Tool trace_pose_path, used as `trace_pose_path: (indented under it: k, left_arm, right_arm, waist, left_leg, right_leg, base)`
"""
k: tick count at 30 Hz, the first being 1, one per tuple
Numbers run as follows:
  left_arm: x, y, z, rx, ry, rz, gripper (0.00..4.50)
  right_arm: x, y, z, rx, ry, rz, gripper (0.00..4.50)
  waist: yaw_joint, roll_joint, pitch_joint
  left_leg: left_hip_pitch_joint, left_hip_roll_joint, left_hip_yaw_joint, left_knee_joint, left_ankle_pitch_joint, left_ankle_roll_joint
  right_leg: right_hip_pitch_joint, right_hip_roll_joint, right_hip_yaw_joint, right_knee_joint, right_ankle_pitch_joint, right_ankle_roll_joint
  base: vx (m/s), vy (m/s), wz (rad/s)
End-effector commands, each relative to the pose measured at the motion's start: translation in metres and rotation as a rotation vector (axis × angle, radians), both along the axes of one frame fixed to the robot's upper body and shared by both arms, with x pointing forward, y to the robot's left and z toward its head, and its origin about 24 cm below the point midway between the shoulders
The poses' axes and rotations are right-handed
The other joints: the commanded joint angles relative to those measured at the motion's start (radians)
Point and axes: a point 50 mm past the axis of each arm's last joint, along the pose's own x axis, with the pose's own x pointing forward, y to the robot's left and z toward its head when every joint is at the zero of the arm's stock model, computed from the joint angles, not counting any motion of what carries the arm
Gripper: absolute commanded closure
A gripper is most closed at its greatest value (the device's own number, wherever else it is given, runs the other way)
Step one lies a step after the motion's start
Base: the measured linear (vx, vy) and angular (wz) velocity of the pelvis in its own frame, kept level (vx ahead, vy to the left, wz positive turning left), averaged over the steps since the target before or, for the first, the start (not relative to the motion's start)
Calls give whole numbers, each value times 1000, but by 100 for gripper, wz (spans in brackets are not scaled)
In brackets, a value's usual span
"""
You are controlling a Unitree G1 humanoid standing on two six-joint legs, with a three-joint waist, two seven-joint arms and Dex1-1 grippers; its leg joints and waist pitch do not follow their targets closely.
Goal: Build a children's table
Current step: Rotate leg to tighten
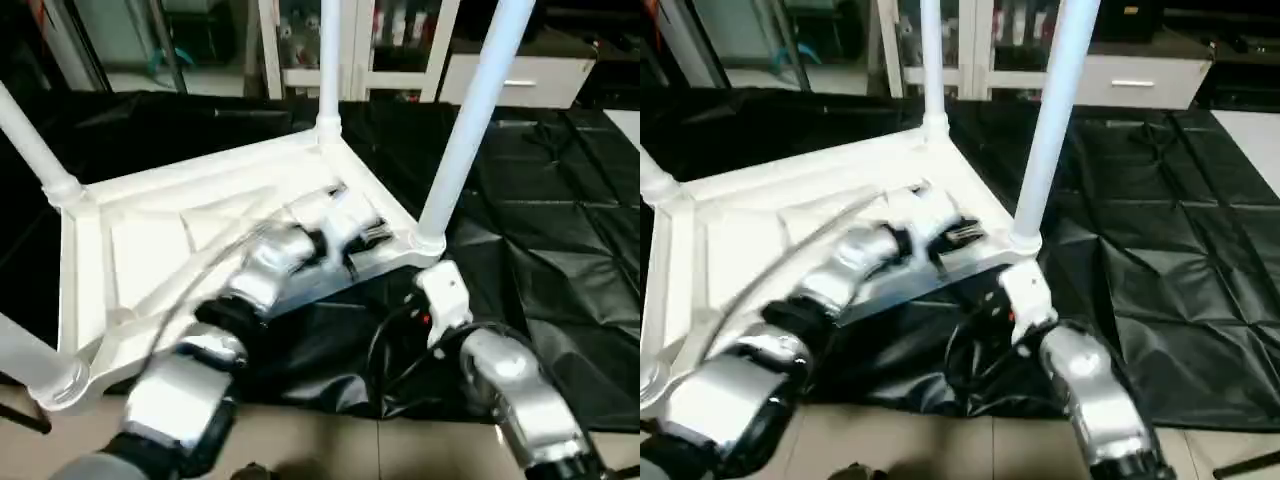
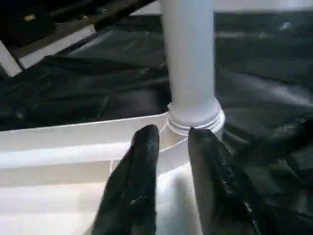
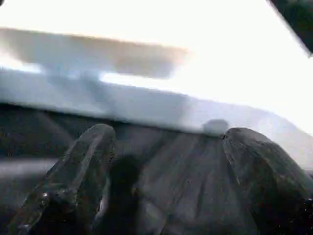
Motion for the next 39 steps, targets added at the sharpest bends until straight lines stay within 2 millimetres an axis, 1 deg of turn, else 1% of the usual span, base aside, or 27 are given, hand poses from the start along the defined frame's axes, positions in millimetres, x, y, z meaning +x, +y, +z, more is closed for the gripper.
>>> trace_pose_path:
  k: [1,3,4,5,6,7,8,10,11,12,13,14,16,19,20,21,22,24,25,27,28,29,31,33,34,35,39]
  left_arm:
    - [-1,12,8,-28,27,-20,301]
    - [-10,43,14,22,68,-84,280]
    - [-15,52,16,49,80,-110,273]
    - [-17,55,16,52,89,-118,269]
    - [-24,64,19,66,124,-149,269]
    - [-36,73,22,82,183,-202,257]
    - [-45,79,25,88,230,-243,247]
    - [-57,84,25,110,290,-287,237]
    - [-63,86,21,150,319,-298,231]
    - [-69,88,17,193,351,-306,224]
    - [-69,88,16,198,354,-307,215]
    - [-75,89,8,257,383,-314,205]
    - [-79,90,2,302,403,-313,194]
    - [-79,94,-16,492,412,-247,164]
    - [-79,96,-20,542,409,-233,156]
    - [-79,96,-20,542,409,-233,152]
    - [-75,99,-26,607,386,-184,144]
    - [-69,102,-29,656,346,-123,134]
    - [-63,102,-29,676,308,-88,115]
    - [-51,102,-28,699,225,-23,107]
    - [-44,100,-26,702,177,14,102]
    - [-41,99,-25,707,158,30,90]
    - [-37,99,-25,731,129,47,77]
    - [-31,98,-24,765,81,71,64]
    - [-26,98,-23,778,48,101,64]
    - [-19,96,-20,789,-24,155,60]
    - [-12,93,-16,718,-104,234,26]
  right_arm:
    - [1,-3,6,9,-7,32,63]
    - [2,-12,9,-4,-8,74,63]
    - [2,-15,11,-6,-8,83,63]
    - [3,-16,11,-5,-8,84,63]
    - [4,-20,14,-2,-7,88,63]
    - [7,-25,18,4,-16,85,63]
    - [10,-28,21,8,-21,84,63]
    - [13,-31,24,10,-28,86,63]
    - [14,-32,24,4,-32,88,63]
    - [16,-32,25,0,-34,91,63]
    - [16,-32,25,0,-34,91,63]
    - [17,-32,25,-2,-36,93,63]
    - [18,-31,25,-1,-37,96,63]
    - [16,-27,22,-6,-33,102,63]
    - [16,-26,21,-6,-32,103,63]
    - [16,-26,21,-6,-32,103,63]
    - [15,-25,21,-6,-34,103,63]
    - [15,-24,20,-4,-35,103,63]
    - [15,-25,20,-2,-37,96,63]
    - [14,-25,18,1,-38,86,63]
    - [14,-25,17,-1,-37,81,63]
    - [14,-26,17,-3,-37,77,63]
    - [13,-26,16,-2,-37,72,63]
    - [12,-26,16,-1,-37,64,63]
    - [12,-26,17,0,-37,64,63]
    - [10,-26,17,-2,-37,67,63]
    - [9,-25,17,-4,-36,69,63]
  waist:
    - [3,-26,-76]
    - [3,-29,-77]
    - [0,-31,-76]
    - [0,-26,-75]
    - [1,-26,-74]
    - [-1,-27,-71]
    - [0,-22,-69]
    - [-2,-21,-64]
    - [-2,-19,-59]
    - [-1,-20,-60]
    - [-3,-22,-59]
    - [-1,-21,-57]
    - [-4,-22,-58]
    - [-6,-16,-62]
    - [-6,-18,-62]
    - [-6,-15,-64]
    - [-6,-10,-65]
    - [-3,-8,-69]
    - [-5,-10,-68]
    - [-3,-9,-68]
    - [-3,-9,-68]
    - [-1,-6,-68]
    - [-3,-8,-69]
    - [-3,-10,-69]
    - [-4,-8,-71]
    - [-3,-5,-71]
    - [-1,-10,-75]
  left_leg:
    - [15,11,8,-48,-47,150]
    - [16,14,8,-49,-53,140]
    - [8,14,4,-50,-46,134]
    - [14,13,9,-49,-57,128]
    - [19,17,8,-51,-87,106]
    - [18,17,10,-54,-98,103]
    - [22,20,9,-59,-135,78]
    - [24,19,11,-64,-185,47]
    - [29,16,14,-67,-225,26]
    - [32,17,13,-68,-240,17]
    - [23,15,10,-71,-240,6]
    - [26,15,11,-71,-254,1]
    - [25,12,9,-72,-274,-13]
    - [24,10,6,-70,-264,-23]
    - [23,9,6,-70,-261,-22]
    - [22,8,5,-69,-255,-24]
    - [22,7,4,-68,-251,-25]
    - [22,7,1,-66,-232,-29]
    - [21,7,2,-65,-231,-28]
    - [27,4,5,-61,-248,-27]
    - [26,4,5,-62,-263,-29]
    - [24,4,2,-63,-274,-34]
    - [19,5,-4,-66,-281,-40]
    - [21,4,-4,-64,-284,-42]
    - [17,4,-6,-64,-275,-43]
    - [21,3,-4,-62,-271,-40]
    - [16,4,-5,-58,-243,-30]
  right_leg:
    - [54,-20,24,-27,40,-268]
    - [53,-19,24,-25,20,-269]
    - [59,-21,25,-18,11,-264]
    - [50,-14,25,-21,-3,-260]
    - [49,-20,27,-19,-31,-260]
    - [47,-17,28,-23,-50,-260]
    - [44,-20,28,-21,-88,-260]
    - [41,-15,30,-24,-136,-253]
    - [34,-10,31,-31,-173,-242]
    - [34,-12,32,-33,-184,-237]
    - [42,-14,32,-31,-194,-223]
    - [38,-13,33,-34,-211,-215]
    - [40,-15,35,-38,-244,-191]
    - [40,-13,37,-39,-232,-170]
    - [41,-12,37,-40,-229,-168]
    - [41,-11,36,-38,-220,-166]
    - [41,-11,36,-37,-211,-168]
    - [45,-11,35,-32,-164,-180]
    - [44,-8,35,-32,-151,-186]
    - [38,-4,35,-35,-143,-196]
    - [41,-6,36,-36,-158,-196]
    - [43,-7,36,-37,-178,-189]
    - [47,-9,36,-38,-202,-176]
    - [42,-7,39,-41,-214,-172]
    - [46,-8,39,-37,-203,-175]
    - [42,-5,40,-38,-192,-175]
    - [47,-5,38,-31,-136,-186]
  base:
    - [0,0,0]
    - [0,0,0]
    - [0,0,0]
    - [0,0,0]
    - [0,0,0]
    - [0,0,0]
    - [0,0,0]
    - [0,0,0]
    - [0,0,0]
    - [0,0,0]
    - [0,0,0]
    - [0,0,0]
    - [0,0,0]
    - [0,0,0]
    - [0,0,0]
    - [0,0,0]
    - [0,0,0]
    - [0,0,0]
    - [0,0,0]
    - [0,0,0]
    - [0,0,0]
    - [0,0,0]
    - [0,0,0]
    - [0,0,0]
    - [0,0,0]
    - [0,0,0]
    - [0,0,0]
